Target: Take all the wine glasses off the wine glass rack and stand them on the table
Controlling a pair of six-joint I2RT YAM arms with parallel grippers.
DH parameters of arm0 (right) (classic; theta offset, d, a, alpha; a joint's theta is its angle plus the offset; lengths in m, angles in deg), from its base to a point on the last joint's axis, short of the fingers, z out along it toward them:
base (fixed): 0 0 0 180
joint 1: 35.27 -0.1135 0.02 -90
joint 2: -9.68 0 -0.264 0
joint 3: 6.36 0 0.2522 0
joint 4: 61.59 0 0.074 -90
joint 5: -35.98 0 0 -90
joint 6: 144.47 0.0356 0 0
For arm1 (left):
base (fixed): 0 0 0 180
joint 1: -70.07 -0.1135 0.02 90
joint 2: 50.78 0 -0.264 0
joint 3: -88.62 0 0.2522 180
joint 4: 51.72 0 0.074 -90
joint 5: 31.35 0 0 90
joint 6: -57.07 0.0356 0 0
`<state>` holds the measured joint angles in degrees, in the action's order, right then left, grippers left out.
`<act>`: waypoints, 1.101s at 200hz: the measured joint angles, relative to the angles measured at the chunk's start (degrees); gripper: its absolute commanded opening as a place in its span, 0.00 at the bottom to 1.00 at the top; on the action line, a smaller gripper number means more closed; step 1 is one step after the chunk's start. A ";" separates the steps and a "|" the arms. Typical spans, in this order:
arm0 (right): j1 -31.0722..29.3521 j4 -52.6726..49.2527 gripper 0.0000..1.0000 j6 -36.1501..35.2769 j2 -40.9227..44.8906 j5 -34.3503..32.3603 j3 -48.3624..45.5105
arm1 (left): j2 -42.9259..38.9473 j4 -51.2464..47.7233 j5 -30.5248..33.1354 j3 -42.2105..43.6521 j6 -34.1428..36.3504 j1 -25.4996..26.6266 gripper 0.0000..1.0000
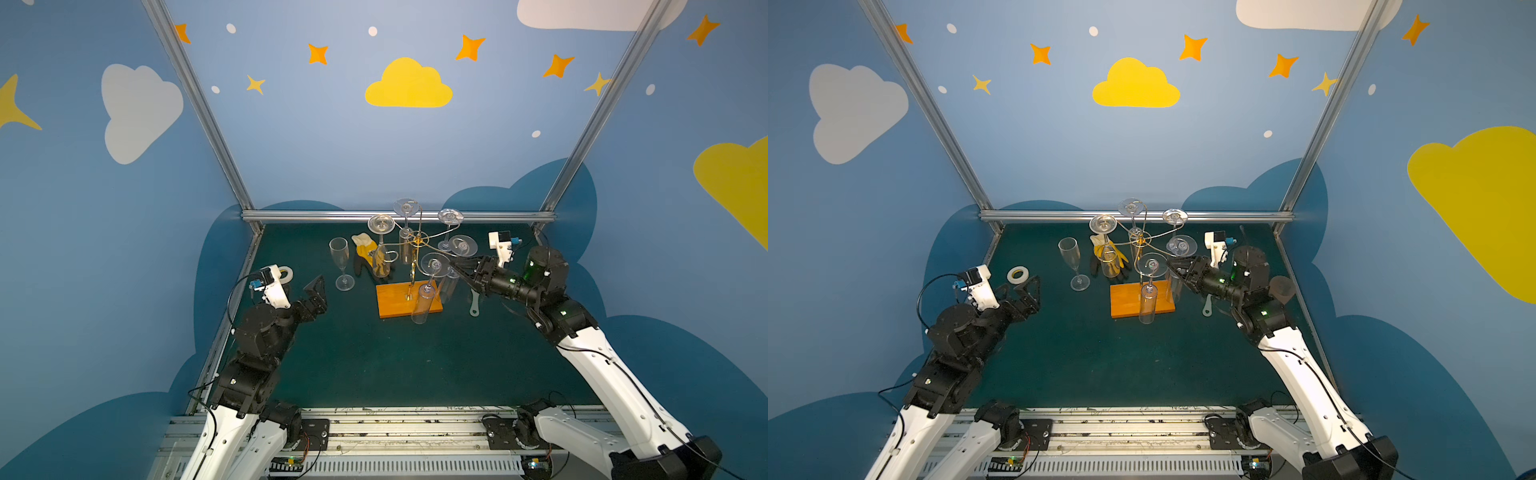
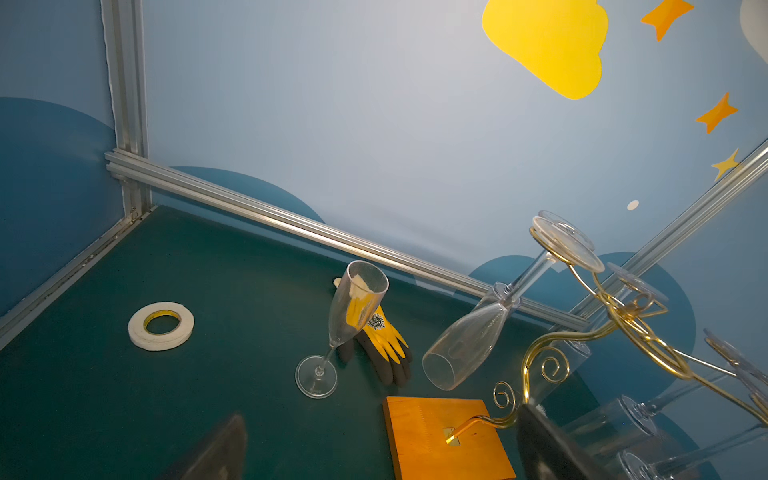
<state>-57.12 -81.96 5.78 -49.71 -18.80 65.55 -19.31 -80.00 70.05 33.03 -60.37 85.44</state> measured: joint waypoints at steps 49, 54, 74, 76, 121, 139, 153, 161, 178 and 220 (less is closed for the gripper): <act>-0.57 0.50 0.27 1.01 -0.59 0.98 0.00 | -0.59 0.00 0.02 0.07 -0.04 0.00 0.99; -0.66 0.59 0.26 1.11 -0.59 1.05 0.00 | -0.68 -0.02 0.02 0.11 -0.07 0.00 0.99; -0.94 1.09 0.24 1.51 -0.63 1.27 0.00 | -1.03 -0.02 0.02 0.31 -0.24 0.00 0.99; -0.96 1.16 0.24 1.51 -0.63 1.29 0.00 | -1.07 -0.04 0.02 0.33 -0.24 0.00 0.99; -1.25 1.66 0.18 2.60 -0.74 1.55 -0.39 | -1.62 -0.09 0.02 0.39 -1.11 0.00 0.99; -1.25 1.75 0.16 2.78 -0.74 1.51 -0.42 | -1.99 -0.07 0.00 0.68 -1.40 0.00 0.99; -1.25 1.81 0.15 2.80 -0.74 1.49 -0.46 | -2.29 -0.09 0.02 1.09 -1.51 0.00 0.99; -1.25 2.08 0.14 2.78 -0.72 1.49 -0.57 | -2.32 -0.20 0.02 1.14 -1.53 0.00 0.99; -1.25 2.71 0.12 2.84 -0.70 1.49 -0.81 | -2.34 -0.22 0.00 1.16 -1.55 0.00 0.99; -1.27 4.37 0.08 3.98 -0.68 1.57 -1.11 | -2.64 -0.26 0.02 1.16 -1.79 0.00 0.99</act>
<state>-58.39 -77.59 9.76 -50.39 -17.23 64.44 -21.96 -80.26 70.07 34.19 -62.16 85.44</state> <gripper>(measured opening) 0.095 0.994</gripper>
